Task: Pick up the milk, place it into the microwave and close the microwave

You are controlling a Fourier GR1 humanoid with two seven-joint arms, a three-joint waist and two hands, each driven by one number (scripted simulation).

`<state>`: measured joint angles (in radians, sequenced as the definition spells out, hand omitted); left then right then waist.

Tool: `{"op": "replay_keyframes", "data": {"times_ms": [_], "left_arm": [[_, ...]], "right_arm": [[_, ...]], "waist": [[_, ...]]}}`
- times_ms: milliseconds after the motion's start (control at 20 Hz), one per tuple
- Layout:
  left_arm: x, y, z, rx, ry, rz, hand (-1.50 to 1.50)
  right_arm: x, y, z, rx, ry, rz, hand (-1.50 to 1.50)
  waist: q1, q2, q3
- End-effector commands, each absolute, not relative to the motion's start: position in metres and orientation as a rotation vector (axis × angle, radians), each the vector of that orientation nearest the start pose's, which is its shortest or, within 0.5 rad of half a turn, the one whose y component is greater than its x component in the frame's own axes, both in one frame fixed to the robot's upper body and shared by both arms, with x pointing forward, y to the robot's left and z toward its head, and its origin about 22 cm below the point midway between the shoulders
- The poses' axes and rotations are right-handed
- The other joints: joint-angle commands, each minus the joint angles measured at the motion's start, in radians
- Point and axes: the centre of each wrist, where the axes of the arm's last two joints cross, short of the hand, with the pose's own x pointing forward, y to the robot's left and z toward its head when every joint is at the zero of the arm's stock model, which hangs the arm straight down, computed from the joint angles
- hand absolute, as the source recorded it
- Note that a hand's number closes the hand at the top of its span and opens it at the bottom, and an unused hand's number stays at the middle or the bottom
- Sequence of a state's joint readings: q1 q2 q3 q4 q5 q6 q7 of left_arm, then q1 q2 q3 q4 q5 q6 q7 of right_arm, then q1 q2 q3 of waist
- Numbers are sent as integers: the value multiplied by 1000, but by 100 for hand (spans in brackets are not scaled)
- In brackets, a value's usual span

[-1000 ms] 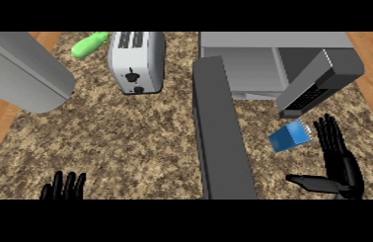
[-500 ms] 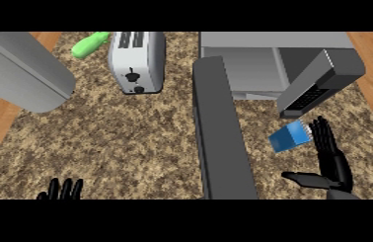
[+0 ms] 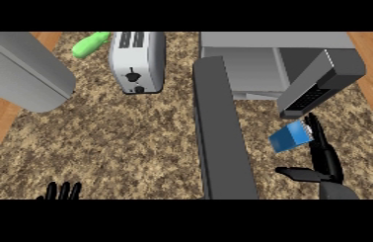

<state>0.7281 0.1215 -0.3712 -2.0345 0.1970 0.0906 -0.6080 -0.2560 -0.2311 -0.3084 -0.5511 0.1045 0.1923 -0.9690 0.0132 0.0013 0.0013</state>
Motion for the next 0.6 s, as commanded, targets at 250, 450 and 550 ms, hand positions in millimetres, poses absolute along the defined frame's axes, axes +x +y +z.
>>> {"op": "replay_keyframes", "data": {"times_ms": [250,450,550], "left_arm": [[83,210,11,-90,-1917,222,-150],[80,215,18,-107,-1945,217,-150],[76,209,10,-98,-1917,226,-150]], "right_arm": [[253,-327,-137,-3,-1828,45,-150],[252,-321,-145,3,-1813,15,-150],[252,-356,-131,-48,-1838,-8,-150]], "waist": [[-4,0,0],[5,3,1],[0,2,0]]}}
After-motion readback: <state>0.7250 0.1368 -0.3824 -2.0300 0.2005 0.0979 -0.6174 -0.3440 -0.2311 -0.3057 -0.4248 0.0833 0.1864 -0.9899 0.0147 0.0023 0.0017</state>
